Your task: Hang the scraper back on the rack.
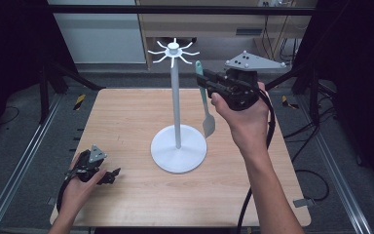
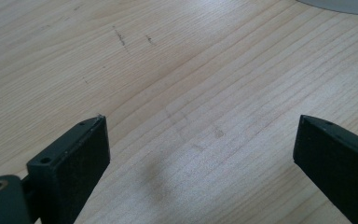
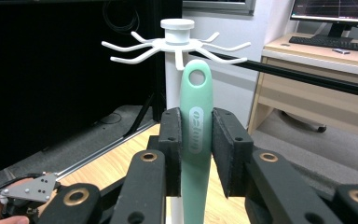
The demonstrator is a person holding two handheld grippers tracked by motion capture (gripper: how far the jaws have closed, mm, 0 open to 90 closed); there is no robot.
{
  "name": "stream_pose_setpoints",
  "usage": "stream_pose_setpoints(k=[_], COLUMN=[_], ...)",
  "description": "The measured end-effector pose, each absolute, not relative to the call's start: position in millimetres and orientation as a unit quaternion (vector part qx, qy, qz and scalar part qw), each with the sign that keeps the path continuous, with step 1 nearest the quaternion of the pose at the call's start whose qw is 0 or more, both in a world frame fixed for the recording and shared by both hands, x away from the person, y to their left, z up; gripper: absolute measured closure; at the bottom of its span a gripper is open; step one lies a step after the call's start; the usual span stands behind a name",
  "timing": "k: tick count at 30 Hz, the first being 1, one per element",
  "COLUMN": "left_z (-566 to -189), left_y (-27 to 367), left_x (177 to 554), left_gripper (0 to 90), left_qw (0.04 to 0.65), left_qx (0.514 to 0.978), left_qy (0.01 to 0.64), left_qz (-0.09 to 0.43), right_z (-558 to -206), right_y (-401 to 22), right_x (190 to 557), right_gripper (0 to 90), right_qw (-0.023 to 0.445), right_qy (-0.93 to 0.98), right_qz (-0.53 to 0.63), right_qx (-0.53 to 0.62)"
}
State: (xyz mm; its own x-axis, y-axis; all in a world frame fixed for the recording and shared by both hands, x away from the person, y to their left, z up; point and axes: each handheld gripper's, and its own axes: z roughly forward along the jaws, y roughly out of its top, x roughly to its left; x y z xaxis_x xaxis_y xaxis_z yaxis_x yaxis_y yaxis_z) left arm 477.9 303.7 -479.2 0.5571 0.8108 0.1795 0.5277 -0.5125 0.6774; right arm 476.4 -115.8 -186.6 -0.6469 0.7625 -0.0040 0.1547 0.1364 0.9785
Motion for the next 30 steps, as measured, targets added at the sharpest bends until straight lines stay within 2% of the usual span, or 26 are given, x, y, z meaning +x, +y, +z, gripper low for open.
stream_pose_setpoints(k=[30], left_z=[-480], left_y=[303], left_x=[478], left_gripper=[3.4], left_qw=[0.289], left_qx=[0.834], left_qy=[0.402], left_qz=[0.245], right_z=[-185], right_y=[-103], right_x=[483], right_gripper=[74.2], right_qw=[0.257], right_qy=[0.715], right_qz=[0.567], right_qx=[0.318])
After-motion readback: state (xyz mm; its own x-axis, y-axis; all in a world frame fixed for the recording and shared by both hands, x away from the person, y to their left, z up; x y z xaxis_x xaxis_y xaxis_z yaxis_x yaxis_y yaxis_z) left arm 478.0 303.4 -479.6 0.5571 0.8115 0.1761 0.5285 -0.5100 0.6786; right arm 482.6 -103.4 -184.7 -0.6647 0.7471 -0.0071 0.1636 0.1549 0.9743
